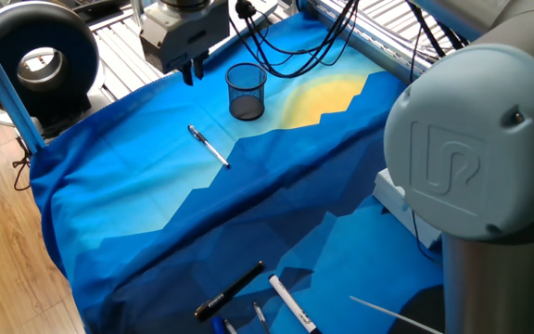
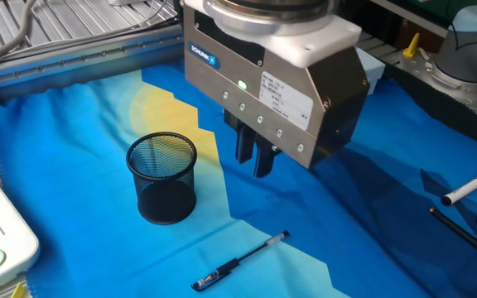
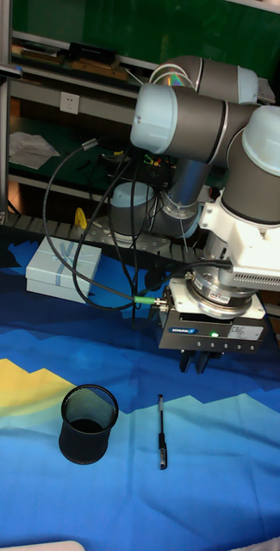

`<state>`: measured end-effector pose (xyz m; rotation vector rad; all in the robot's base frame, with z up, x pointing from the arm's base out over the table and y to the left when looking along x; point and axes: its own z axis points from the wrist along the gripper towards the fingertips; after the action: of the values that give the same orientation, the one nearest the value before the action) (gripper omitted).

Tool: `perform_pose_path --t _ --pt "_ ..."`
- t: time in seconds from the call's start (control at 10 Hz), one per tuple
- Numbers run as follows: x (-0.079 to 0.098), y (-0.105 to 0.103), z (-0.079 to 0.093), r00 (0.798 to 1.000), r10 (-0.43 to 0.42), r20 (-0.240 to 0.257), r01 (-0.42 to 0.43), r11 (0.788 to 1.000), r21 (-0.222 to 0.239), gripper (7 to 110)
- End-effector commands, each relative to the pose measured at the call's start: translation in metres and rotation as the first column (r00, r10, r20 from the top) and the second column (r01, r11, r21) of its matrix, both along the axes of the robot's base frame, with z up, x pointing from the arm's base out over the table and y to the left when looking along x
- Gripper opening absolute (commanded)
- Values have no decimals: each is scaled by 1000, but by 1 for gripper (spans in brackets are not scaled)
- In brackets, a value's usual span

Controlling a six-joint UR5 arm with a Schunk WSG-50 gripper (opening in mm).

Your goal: Put the pen into the pen holder

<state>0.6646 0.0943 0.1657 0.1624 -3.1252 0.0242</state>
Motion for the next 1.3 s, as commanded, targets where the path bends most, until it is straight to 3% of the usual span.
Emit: perform_pose_path --t 0.0,0.3,0.8,0.9,1.2 --pt "-18 -20 2 998 -7 -69 2 997 -72 22" --pt "-32 -15 3 992 1 -130 -8 999 -54 22" --pt "-19 20 2 996 59 -71 -53 994 92 22" --pt "-20 22 2 995 57 -76 -49 994 100 22" --pt "-28 11 2 991 73 -109 -67 996 60 22"
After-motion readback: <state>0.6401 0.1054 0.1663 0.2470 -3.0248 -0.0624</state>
